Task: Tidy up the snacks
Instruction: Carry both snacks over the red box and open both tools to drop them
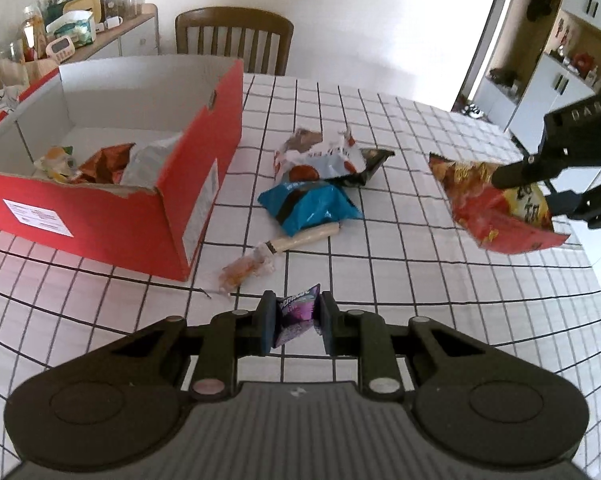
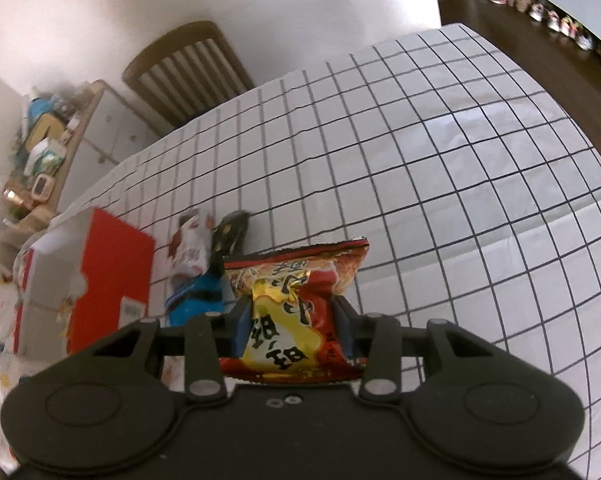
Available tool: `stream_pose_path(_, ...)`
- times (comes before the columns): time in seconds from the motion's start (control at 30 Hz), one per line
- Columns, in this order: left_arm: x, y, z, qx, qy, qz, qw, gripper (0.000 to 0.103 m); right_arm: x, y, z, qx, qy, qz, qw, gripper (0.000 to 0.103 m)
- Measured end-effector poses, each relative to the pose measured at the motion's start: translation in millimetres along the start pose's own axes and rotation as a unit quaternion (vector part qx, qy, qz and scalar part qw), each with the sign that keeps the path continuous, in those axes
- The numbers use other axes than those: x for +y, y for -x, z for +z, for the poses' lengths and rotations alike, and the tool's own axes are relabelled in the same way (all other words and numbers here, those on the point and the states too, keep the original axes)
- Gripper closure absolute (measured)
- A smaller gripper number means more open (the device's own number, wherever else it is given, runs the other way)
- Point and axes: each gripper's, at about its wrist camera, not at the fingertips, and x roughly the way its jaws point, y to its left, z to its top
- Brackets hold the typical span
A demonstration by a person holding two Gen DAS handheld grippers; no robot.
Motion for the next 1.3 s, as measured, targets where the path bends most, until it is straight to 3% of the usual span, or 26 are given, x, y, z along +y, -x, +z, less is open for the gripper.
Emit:
stream_pose_path(0.53,38.9,59.4,36.0,-0.055,0.015,-0.021,0.9981,0.080,59.5,44.1,-29.9,-0.014,0.071,0.049,0.996,0.062)
stream_pose_path(0.93,89.0,90.6,77.3,-0.108,0.004,0.002,0.9941,0.080,123.3,60.8,-36.5,-0.042,0.111,0.068,0.991,0.062)
stream_pose_path(1.3,144.2,100.7,115.3,-0.118,0.004,0.008,0.9929,0.080,193.1,60.3,-42.6,-0.063,0.142,0.075,0.985,0.062)
